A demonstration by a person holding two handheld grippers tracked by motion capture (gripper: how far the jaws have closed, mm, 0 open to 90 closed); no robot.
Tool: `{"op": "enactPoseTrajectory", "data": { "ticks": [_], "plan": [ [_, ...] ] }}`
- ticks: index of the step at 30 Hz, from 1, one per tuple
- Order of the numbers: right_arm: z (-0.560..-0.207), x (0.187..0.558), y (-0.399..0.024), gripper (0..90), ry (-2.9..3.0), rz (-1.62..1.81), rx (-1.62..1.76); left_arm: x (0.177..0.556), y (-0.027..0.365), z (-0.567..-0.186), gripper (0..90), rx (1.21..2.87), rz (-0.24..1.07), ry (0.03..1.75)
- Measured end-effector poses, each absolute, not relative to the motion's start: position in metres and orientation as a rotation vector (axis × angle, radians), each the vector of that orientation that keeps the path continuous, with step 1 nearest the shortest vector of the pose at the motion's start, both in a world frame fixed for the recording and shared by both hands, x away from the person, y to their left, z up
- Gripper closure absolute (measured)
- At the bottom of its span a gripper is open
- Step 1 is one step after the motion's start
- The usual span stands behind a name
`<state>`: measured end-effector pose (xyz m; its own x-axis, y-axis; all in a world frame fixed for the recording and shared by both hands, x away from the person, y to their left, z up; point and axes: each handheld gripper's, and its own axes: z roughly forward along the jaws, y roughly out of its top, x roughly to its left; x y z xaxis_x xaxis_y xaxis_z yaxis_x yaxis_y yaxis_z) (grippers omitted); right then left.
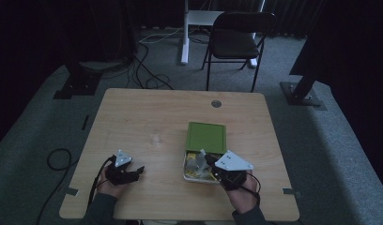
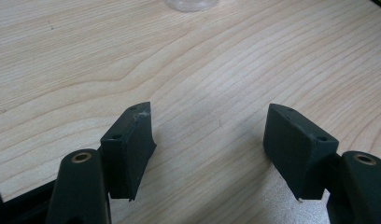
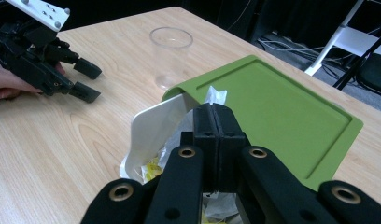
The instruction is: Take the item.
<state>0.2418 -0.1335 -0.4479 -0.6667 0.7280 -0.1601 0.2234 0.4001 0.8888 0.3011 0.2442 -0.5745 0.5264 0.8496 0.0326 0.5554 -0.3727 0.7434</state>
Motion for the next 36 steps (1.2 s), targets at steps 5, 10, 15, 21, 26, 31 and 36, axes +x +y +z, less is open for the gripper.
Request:
{"op": "enactPoseTrajectory", "data": {
  "ticks": [5, 10, 15, 21, 26, 31, 36],
  "plan": [
    [-0.443, 0.241, -0.133, 89.8, 2.121, 1.240, 0.792, 0.301, 0.244, -0.575, 34.2, 2.076, 0.547, 1.137],
    [-0.438, 0.240, -0.132, 89.8, 2.122, 1.247, 0.776, 0.301, 0.244, -0.575, 34.2, 2.077, 0.547, 1.137],
    [-0.433, 0.236, -0.131, 89.8, 2.118, 1.265, 0.756, 0.301, 0.244, -0.575, 34.2, 2.076, 0.547, 1.137],
    [-0.425, 0.232, -0.127, 89.9, 2.118, 1.286, 0.723, 0.301, 0.244, -0.575, 34.2, 2.077, 0.547, 1.136],
    [-0.419, 0.228, -0.124, 90.0, 2.109, 1.309, 0.692, 0.301, 0.244, -0.575, 34.2, 2.077, 0.547, 1.136],
    [-0.410, 0.224, -0.122, 89.9, 2.101, 1.332, 0.668, 0.301, 0.244, -0.575, 34.2, 2.077, 0.547, 1.136],
    [-0.406, 0.223, -0.120, 89.9, 2.099, 1.350, 0.657, 0.301, 0.244, -0.575, 34.2, 2.077, 0.547, 1.136]
  ]
}}
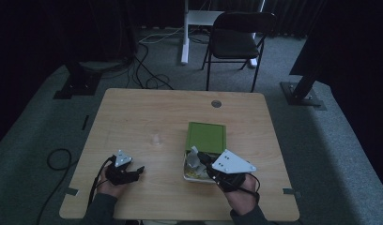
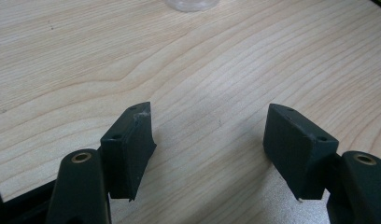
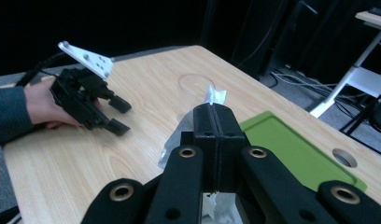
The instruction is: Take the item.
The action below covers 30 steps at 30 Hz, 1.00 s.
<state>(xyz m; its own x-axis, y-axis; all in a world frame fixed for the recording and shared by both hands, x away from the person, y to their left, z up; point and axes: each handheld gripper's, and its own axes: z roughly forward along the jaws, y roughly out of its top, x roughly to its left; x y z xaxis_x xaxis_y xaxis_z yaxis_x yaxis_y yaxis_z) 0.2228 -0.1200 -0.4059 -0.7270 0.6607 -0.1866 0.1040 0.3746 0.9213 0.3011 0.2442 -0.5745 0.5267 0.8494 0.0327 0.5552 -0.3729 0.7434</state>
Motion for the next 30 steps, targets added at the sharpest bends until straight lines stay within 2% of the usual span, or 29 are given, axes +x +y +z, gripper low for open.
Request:
{"op": "enactPoseTrajectory", "data": {
  "ticks": [21, 30],
  "plan": [
    [-0.375, 0.215, -0.094, 90.0, 2.091, 1.441, 0.521, 0.301, 0.244, -0.575, 34.2, 2.076, 0.550, 1.136],
    [-0.380, 0.226, -0.079, 89.9, 2.118, 1.453, 0.515, 0.301, 0.244, -0.575, 34.2, 2.076, 0.550, 1.136]
  ]
}}
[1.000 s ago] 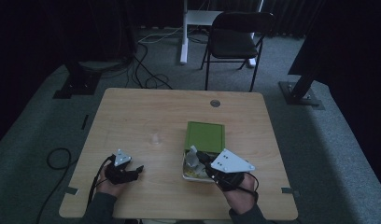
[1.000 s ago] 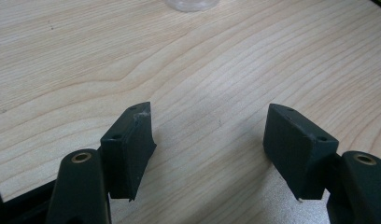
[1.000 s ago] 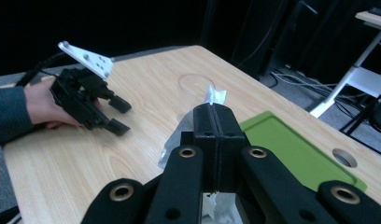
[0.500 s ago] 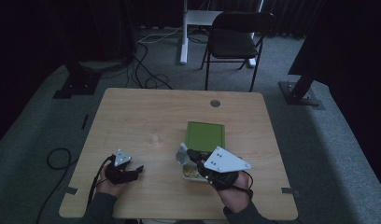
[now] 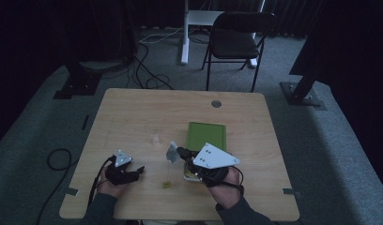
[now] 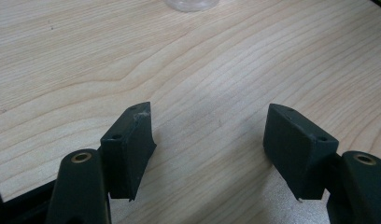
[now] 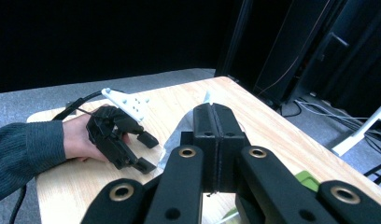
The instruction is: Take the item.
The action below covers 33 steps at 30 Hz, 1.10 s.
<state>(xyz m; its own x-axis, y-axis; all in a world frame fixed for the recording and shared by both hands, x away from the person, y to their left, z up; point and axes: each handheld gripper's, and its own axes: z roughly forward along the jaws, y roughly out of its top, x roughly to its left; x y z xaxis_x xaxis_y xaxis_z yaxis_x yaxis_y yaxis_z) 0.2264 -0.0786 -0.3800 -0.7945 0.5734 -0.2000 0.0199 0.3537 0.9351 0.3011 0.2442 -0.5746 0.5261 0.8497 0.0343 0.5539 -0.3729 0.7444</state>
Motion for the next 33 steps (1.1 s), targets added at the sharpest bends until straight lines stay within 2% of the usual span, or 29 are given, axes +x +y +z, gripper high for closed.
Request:
{"op": "enactPoseTrajectory", "data": {
  "ticks": [33],
  "plan": [
    [-0.373, 0.280, -0.063, 90.0, 2.092, 1.478, 0.582, 0.301, 0.244, -0.574, 34.2, 2.077, 0.549, 1.135]
  ]
}}
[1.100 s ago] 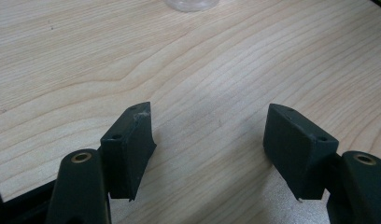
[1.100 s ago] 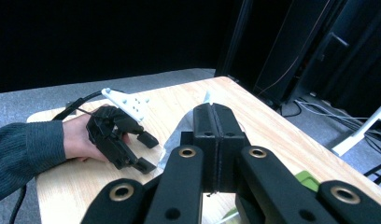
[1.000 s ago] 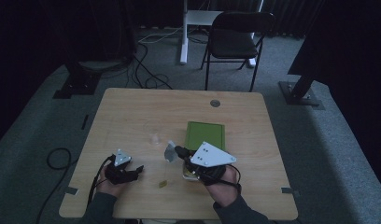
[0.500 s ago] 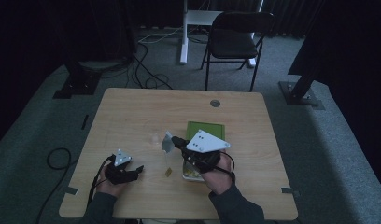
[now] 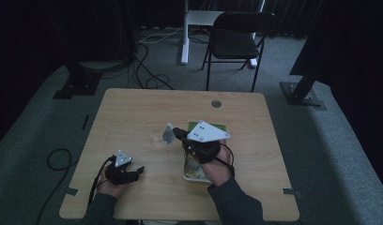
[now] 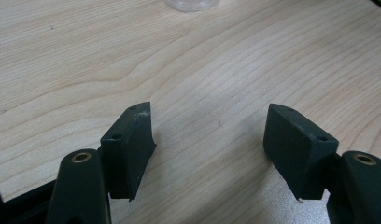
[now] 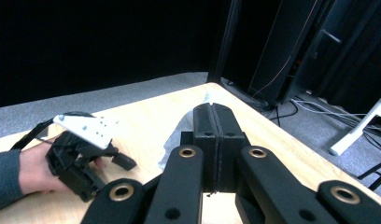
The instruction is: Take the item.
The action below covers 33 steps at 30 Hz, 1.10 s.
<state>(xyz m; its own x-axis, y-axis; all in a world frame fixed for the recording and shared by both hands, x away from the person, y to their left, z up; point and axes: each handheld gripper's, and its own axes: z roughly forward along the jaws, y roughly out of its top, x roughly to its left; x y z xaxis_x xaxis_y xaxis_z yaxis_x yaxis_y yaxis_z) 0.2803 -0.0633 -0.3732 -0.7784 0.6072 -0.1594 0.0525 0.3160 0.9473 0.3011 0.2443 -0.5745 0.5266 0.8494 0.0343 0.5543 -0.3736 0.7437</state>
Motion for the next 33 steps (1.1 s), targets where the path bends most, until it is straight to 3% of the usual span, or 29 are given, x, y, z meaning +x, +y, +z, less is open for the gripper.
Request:
{"op": "enactPoseTrajectory", "data": {
  "ticks": [33],
  "plan": [
    [-0.365, 0.326, -0.037, 90.0, 2.076, 1.463, 0.608, 0.301, 0.244, -0.574, 34.2, 2.077, 0.548, 1.136]
  ]
}}
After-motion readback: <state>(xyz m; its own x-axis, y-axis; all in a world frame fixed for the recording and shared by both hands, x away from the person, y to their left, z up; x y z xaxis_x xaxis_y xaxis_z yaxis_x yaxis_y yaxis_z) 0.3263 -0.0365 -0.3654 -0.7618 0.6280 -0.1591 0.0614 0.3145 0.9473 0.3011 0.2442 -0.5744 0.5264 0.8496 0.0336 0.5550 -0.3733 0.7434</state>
